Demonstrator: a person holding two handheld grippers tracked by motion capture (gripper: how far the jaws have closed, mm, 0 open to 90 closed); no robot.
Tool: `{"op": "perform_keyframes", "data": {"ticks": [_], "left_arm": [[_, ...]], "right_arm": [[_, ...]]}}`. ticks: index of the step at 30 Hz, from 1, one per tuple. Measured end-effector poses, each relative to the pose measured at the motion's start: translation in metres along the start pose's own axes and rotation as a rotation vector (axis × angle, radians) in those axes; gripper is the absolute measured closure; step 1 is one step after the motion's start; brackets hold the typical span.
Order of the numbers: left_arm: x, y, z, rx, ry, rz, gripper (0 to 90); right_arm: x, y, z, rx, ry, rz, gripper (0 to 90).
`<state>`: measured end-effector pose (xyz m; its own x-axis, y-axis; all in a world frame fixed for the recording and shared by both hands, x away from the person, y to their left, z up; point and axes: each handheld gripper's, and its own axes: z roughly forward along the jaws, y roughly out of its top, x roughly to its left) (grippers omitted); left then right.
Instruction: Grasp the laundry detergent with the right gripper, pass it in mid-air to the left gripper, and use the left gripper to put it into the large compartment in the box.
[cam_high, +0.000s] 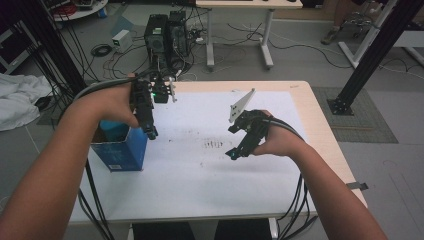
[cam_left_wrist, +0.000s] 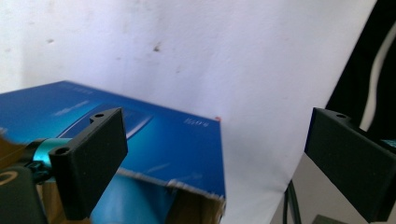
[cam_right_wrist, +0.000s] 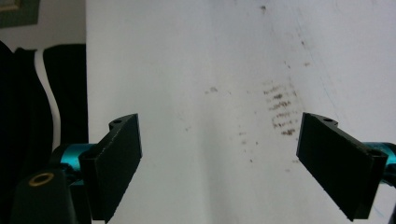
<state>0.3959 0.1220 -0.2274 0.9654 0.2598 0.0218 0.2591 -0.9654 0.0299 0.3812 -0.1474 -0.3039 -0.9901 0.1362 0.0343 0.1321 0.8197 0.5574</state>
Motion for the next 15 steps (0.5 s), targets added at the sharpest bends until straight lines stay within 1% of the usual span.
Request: {"op": "perform_keyframes", "data": {"ticks": [3, 8, 9, 11, 13, 14, 15], "left_arm": [[-0.003, 0.009, 0.012, -0.004, 0.002, 0.027, 5.9], [-0.011, 0.025, 0.036, 0.011, -0.012, 0.071, 5.9], [-0.013, 0.028, 0.041, 0.012, -0.02, 0.076, 5.9], [-0.014, 0.033, 0.049, 0.014, -0.034, 0.092, 5.9], [-0.015, 0.036, 0.057, 0.018, -0.046, 0.094, 5.9], [-0.015, 0.036, 0.057, 0.018, -0.046, 0.094, 5.9], [-0.015, 0.038, 0.063, 0.027, -0.056, 0.102, 5.9]], "right_arm": [[-0.003, 0.001, 0.001, 0.048, -0.006, -0.003, 13.4], [-0.007, 0.003, 0.006, 0.164, -0.016, -0.011, 13.4], [-0.008, 0.003, 0.007, 0.181, -0.014, -0.021, 13.4], [-0.009, 0.003, 0.009, 0.209, -0.013, -0.024, 13.4], [-0.01, 0.002, 0.01, 0.234, -0.01, -0.013, 13.4], [-0.01, 0.002, 0.01, 0.234, -0.01, -0.013, 13.4], [-0.01, 0.002, 0.011, 0.248, -0.013, -0.014, 13.4]]}}
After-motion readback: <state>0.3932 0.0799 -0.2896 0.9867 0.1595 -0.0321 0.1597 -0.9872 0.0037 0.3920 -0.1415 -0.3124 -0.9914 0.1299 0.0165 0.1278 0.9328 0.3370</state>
